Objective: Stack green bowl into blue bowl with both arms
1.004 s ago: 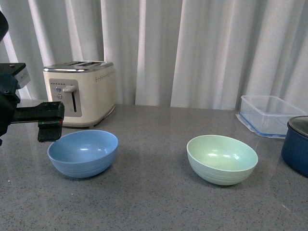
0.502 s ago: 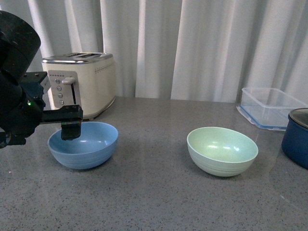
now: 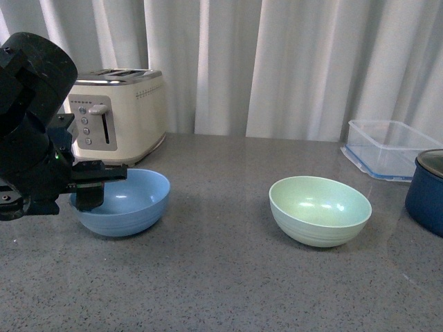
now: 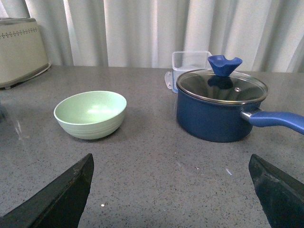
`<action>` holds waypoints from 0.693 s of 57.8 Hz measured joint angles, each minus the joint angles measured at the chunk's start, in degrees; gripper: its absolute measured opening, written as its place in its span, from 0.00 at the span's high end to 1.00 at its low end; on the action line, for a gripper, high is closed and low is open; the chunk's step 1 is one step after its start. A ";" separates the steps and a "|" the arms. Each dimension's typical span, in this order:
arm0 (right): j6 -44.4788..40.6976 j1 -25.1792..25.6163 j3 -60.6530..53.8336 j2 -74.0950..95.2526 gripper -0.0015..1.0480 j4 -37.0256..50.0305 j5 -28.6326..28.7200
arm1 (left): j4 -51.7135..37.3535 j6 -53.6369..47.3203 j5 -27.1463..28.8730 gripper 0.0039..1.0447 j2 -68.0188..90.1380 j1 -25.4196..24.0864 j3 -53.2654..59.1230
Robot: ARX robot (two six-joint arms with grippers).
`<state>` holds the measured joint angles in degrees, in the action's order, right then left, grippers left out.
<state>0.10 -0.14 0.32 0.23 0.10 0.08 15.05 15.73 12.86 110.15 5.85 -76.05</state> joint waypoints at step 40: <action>0.00 0.02 0.00 0.00 0.10 0.00 0.00 | 5.84 7.19 -2.34 0.97 -5.44 6.45 -8.81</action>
<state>0.10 -0.12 0.32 0.23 0.10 0.08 20.88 22.92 10.52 104.71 12.29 -84.86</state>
